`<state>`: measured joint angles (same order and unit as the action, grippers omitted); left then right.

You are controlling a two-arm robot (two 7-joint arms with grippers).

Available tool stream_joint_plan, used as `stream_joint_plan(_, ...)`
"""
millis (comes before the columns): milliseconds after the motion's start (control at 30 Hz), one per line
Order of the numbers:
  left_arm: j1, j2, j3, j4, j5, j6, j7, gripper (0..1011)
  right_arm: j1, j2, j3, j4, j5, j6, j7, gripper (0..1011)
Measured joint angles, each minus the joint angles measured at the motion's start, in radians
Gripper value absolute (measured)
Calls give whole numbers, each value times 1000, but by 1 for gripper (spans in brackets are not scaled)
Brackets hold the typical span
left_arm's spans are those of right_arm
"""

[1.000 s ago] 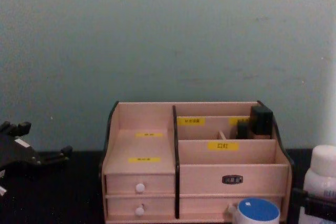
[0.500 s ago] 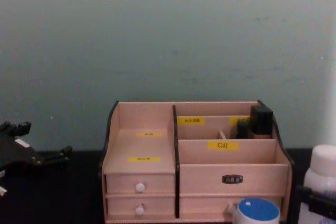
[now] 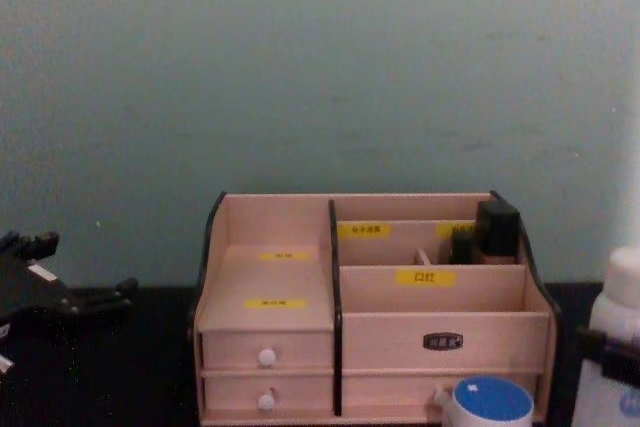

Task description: Pick up the facial cleanser and watermelon frost from the table and place them into the tiered storage box.

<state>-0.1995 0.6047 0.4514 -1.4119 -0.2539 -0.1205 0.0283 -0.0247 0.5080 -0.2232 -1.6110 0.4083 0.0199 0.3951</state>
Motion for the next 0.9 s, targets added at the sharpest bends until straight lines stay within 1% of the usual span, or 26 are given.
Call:
stream_joint_plan(67,0,0,0,0,0,0,0,1002,-8,8,7,-20,5,5,2,600)
stream_joint_plan(167,0,0,0,0,0,0,0,1001,-23,30,24,-66,18,16,10,601)
stream_joint_plan(233,0,0,0,0,0,0,0,1002,-25,40,30,-89,24,23,15,601)
stream_joint_plan(400,0,0,0,0,0,0,0,1002,-16,53,34,-116,38,34,26,600)
stream_joint_plan(500,0,0,0,0,0,0,0,1001,7,58,33,-127,56,43,39,601)
stream_joint_plan(600,0,0,0,0,0,0,0,1001,27,57,25,-127,60,46,41,601)
stream_joint_plan(800,0,0,0,0,0,0,0,1001,98,37,-9,-89,61,48,41,601)
stream_joint_plan(833,0,0,0,0,0,0,0,1001,118,29,-20,-74,60,48,40,601)
stream_joint_plan(900,0,0,0,0,0,0,0,1001,138,20,-31,-58,56,48,40,601)
